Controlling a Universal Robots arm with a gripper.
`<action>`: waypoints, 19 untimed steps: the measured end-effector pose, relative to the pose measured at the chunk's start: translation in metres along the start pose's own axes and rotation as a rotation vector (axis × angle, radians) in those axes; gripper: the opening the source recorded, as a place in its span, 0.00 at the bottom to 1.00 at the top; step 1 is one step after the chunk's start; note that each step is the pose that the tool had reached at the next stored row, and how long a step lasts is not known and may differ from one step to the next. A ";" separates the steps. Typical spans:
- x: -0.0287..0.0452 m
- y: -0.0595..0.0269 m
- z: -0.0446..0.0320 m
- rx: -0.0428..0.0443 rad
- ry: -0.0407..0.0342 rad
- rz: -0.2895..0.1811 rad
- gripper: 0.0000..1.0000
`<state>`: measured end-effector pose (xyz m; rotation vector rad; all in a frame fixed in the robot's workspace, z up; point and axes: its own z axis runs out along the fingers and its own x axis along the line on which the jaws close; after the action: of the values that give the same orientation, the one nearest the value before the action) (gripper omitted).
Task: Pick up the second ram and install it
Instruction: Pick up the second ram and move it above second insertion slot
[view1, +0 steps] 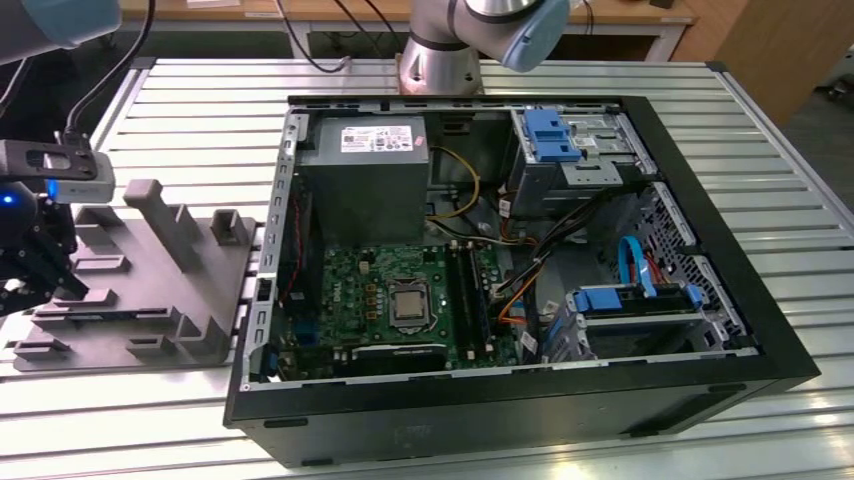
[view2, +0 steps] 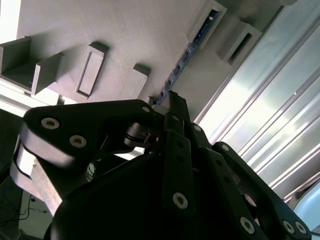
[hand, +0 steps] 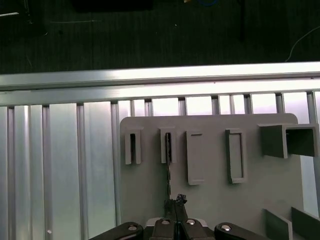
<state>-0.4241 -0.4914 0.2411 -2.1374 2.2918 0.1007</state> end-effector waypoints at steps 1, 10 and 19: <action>0.0000 0.0009 0.0013 0.0009 -0.0002 0.000 0.10; 0.0004 0.0033 0.0113 0.0023 -0.0043 -0.002 0.10; 0.0008 0.0030 0.0207 0.0023 -0.0042 -0.003 0.10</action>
<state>-0.4280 -0.4909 0.2206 -2.1374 2.2852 0.1024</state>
